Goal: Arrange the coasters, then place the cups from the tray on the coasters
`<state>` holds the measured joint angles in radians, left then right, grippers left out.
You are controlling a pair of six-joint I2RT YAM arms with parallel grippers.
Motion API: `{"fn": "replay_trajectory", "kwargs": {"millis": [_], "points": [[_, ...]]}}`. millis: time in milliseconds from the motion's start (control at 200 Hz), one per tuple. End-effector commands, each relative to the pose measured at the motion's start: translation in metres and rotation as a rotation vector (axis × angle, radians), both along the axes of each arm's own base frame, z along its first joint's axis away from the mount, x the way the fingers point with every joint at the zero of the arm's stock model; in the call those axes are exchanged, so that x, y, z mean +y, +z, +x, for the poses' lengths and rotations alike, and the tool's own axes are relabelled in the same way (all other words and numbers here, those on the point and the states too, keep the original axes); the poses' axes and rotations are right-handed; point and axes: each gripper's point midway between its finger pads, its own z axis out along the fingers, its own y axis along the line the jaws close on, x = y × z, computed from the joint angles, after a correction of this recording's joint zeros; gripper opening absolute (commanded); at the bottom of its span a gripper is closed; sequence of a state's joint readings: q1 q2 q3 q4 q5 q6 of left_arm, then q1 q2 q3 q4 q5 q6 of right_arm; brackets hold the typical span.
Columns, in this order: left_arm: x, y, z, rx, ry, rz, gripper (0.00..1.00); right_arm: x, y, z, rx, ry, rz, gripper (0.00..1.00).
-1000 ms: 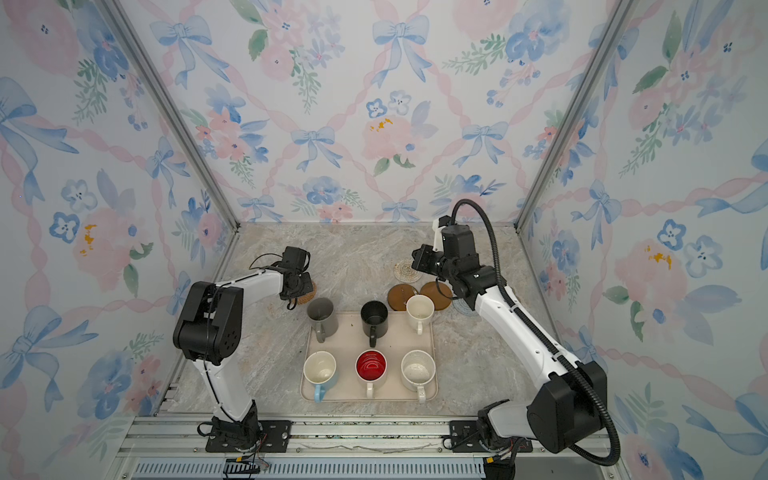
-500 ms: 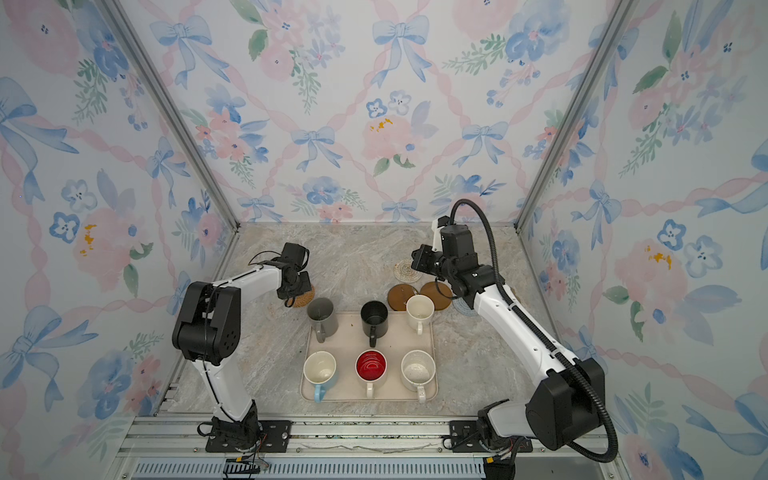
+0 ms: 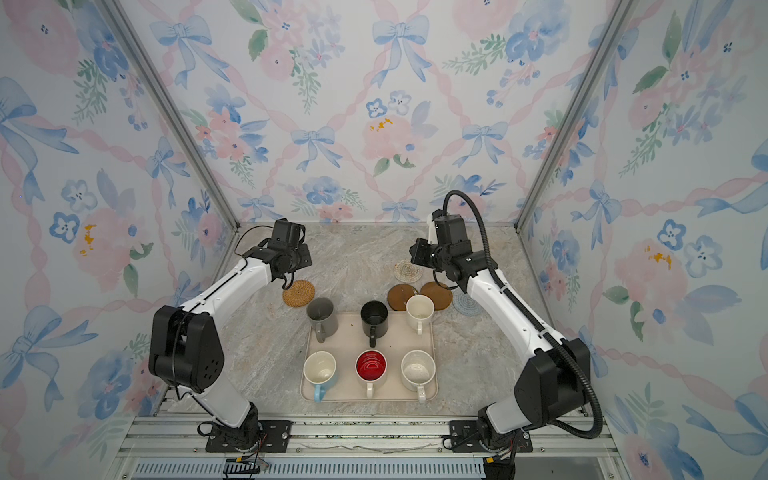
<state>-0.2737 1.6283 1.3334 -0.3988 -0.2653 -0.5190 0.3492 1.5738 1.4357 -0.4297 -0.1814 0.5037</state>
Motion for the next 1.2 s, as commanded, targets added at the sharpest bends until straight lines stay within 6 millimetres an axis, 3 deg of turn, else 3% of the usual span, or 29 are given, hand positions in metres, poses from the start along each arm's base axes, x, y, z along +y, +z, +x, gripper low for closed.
{"fn": "replay_trajectory", "kwargs": {"millis": [0, 160, 455, 485, 740, 1195], "points": [[-0.014, 0.037, -0.013, -0.142, -0.025, -0.077, 0.0, -0.014, -0.041, 0.021, 0.145, 0.031, -0.073, 0.0], [-0.04, 0.056, -0.047, -0.301, -0.124, -0.147, 0.0, -0.021, -0.074, 0.059, 0.255, 0.068, -0.123, 0.0], [-0.064, 0.053, -0.088, -0.442, -0.237, -0.277, 0.0, -0.013, -0.132, 0.092, 0.404, 0.143, -0.207, 0.0], [-0.065, 0.04, -0.094, -0.422, -0.247, -0.274, 0.0, -0.012, -0.135, 0.095, 0.409, 0.149, -0.207, 0.0], [-0.073, 0.031, -0.113, -0.424, -0.281, -0.265, 0.0, -0.002, -0.172, 0.091, 0.496, 0.188, -0.257, 0.0], [-0.06, 0.05, -0.129, -0.503, -0.27, -0.263, 0.0, -0.001, -0.21, 0.076, 0.583, 0.199, -0.318, 0.0]]}}
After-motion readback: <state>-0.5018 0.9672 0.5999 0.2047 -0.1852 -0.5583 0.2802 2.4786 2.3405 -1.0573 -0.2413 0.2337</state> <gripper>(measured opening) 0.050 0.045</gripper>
